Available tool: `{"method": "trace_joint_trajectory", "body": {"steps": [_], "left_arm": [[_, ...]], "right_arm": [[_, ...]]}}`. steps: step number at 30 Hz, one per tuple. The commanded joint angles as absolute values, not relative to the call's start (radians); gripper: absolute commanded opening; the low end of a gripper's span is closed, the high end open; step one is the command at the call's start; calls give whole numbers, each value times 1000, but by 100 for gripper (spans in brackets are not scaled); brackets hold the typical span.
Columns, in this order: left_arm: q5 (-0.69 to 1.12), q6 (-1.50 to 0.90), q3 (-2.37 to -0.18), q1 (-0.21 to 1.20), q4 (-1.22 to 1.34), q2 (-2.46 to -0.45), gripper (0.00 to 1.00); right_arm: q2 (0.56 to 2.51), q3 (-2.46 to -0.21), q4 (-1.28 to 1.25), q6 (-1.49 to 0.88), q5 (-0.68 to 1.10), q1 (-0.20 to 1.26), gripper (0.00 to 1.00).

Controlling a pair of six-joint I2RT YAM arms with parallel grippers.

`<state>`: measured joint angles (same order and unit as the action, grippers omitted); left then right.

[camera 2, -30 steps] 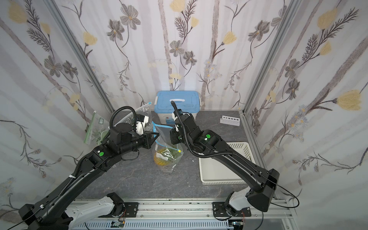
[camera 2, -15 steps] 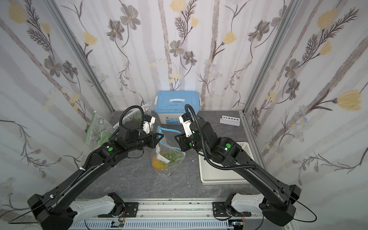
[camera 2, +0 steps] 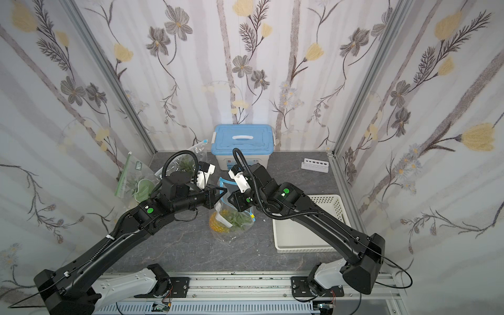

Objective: Open the zip-top bag and take out the pineapple
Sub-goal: Pick up the pineapple from the zipper food storage bag.

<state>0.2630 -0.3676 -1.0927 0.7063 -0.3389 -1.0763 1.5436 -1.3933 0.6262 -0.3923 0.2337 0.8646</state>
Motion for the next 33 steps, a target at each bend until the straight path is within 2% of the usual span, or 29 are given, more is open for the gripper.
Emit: {"method": "trace_joint_trajectory", "body": {"steps": [1,5,16,24,33], "left_arm": [[262,-345,-1084,710,-224,-1058,0],[262,-345,-1063,719,-181,-1041,0],[241,-364,-997,774,-91,-1027,0],[207,-379,-954,825,9,-1088,0],[206,-412,-882,830,154,-1115,0]], "right_arm": [[1522,-1332,582,-422,290,864,30],[1507,-1235,545,-458,329,862,35],[1502,-1173,704,-477,227,834,55],[1494,-1156,789,-501,160,829,59],[1461,-1126,688,-538,153,825,57]]}}
